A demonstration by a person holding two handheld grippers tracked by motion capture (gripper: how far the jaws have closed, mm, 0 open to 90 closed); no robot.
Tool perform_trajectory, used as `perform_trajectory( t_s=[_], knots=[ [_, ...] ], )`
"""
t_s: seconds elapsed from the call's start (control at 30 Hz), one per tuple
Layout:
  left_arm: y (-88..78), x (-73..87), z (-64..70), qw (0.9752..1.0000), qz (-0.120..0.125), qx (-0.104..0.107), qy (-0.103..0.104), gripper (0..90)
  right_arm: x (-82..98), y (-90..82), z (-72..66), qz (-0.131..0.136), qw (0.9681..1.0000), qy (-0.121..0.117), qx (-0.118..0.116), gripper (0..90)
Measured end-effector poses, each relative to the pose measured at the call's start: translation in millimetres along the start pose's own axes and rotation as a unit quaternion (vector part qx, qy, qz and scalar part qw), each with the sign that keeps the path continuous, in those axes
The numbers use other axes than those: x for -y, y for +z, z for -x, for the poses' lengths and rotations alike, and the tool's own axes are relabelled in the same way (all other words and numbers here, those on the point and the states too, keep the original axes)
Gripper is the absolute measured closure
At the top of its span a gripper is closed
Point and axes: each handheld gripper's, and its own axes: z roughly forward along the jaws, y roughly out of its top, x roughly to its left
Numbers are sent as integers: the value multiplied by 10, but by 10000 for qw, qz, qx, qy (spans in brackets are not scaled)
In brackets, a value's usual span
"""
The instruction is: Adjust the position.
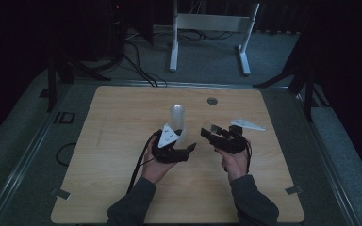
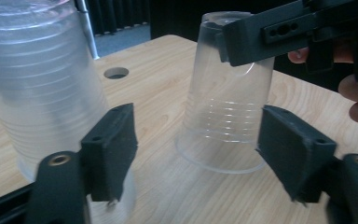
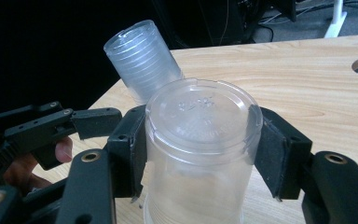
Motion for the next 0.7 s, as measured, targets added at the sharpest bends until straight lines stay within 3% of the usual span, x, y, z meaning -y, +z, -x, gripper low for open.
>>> perform_trajectory(
  t_s=[0.5, 0.7],
  knots=[
    [47, 6, -18, 9997, -164, 108, -122, 308, 18, -15, 30, 82, 9995, 274, -128, 408],
    [63, 8, -4, 9997, -210, 75, -55, 309, 24, -23, 44, 100, 9993, 343, -131, 408]
  ],
)
